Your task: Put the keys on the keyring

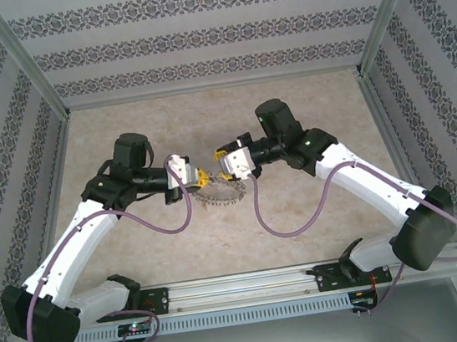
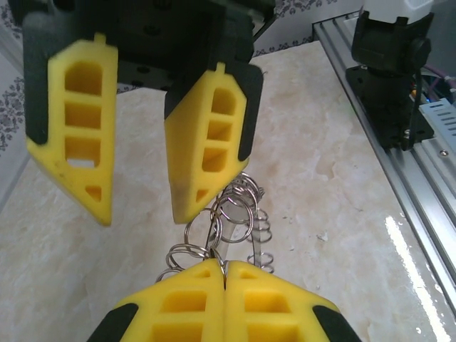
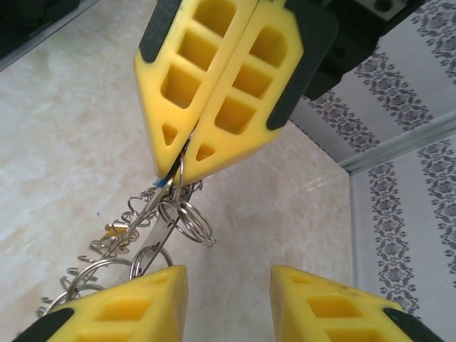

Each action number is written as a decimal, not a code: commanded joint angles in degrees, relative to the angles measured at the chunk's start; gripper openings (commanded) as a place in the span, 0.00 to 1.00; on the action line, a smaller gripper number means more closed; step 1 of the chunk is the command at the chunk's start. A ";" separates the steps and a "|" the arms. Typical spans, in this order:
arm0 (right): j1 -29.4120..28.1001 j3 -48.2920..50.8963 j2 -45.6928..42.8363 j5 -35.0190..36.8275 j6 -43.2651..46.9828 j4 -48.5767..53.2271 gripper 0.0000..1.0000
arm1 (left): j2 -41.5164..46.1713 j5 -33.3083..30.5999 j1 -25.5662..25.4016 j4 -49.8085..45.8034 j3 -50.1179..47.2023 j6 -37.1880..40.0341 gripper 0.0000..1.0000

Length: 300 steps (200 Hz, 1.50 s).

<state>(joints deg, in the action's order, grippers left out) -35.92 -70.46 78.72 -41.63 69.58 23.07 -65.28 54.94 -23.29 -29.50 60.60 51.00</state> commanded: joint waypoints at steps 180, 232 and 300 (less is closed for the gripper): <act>-4.81 -6.21 2.87 -0.82 2.41 12.90 0.10 | -2.60 5.91 -1.31 -6.14 4.88 6.30 0.00; -1.71 -6.04 2.08 -5.20 -8.31 10.70 0.00 | -0.25 1.42 -1.28 -6.58 3.65 5.16 0.00; 0.52 -1.54 -1.38 -8.46 -19.14 5.68 0.00 | 3.90 -10.24 -1.32 -11.18 -0.26 8.82 0.00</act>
<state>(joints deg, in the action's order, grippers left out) -38.00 -74.04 80.23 -47.07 56.01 31.09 -63.05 50.85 -24.80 -35.20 62.78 56.69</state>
